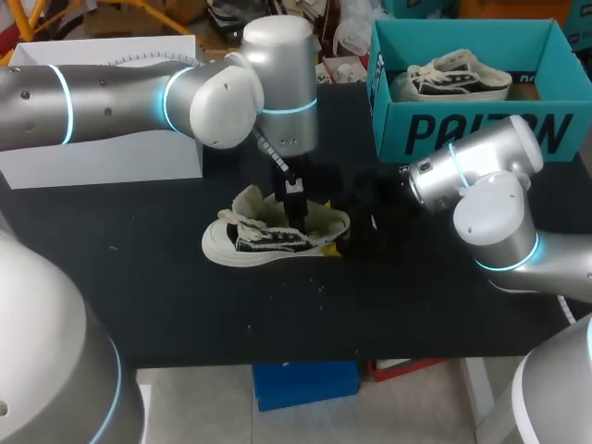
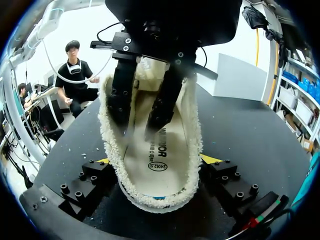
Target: Take the shoe out of the shoebox, open the shoe tongue, remove and reinsert the insole, then place the shoe into the shoebox
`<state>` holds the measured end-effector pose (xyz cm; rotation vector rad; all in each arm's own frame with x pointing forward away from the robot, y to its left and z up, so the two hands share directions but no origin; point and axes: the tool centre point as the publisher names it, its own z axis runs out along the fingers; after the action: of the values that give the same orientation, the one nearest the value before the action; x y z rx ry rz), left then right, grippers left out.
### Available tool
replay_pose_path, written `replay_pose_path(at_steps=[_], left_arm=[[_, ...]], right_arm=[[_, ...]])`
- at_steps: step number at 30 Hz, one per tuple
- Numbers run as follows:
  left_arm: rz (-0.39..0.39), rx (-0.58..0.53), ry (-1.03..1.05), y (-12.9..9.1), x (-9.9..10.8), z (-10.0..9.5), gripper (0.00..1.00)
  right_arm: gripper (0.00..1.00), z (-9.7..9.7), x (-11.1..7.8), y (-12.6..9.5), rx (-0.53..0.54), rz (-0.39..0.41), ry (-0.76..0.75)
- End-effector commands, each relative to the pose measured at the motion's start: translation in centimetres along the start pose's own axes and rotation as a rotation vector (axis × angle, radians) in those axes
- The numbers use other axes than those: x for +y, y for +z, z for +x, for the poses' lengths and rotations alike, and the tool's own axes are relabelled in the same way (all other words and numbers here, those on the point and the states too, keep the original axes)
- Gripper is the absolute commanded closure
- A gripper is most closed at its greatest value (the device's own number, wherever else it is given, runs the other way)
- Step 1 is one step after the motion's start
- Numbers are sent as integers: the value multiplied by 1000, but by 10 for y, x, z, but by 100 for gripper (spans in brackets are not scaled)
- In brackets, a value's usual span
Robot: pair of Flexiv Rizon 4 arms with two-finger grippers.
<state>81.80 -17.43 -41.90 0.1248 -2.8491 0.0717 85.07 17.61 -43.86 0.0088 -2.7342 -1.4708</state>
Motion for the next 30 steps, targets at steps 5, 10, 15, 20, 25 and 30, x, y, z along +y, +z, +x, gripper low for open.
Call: replay_pose_path(at_steps=[5, 10, 15, 20, 25, 30], left_arm=[[-85, -126, -26, 27, 8, -1, 69], [-155, -218, -45, 35, 14, -4, 67], [-168, -294, -54, 40, 23, -9, 69], [-187, -366, -25, 44, 29, -16, 65], [-172, -443, 3, 46, 36, -24, 66], [-161, -521, 33, 44, 40, -31, 67]], right_arm=[[100, -2, 0, 0, 0, 2, 3], [100, -2, 0, 0, 0, 2, 3], [100, -2, 0, 0, 0, 2, 3], [100, -2, 0, 0, 0, 2, 3], [100, -2, 0, 0, 0, 2, 3], [100, -2, 0, 0, 0, 2, 3]])
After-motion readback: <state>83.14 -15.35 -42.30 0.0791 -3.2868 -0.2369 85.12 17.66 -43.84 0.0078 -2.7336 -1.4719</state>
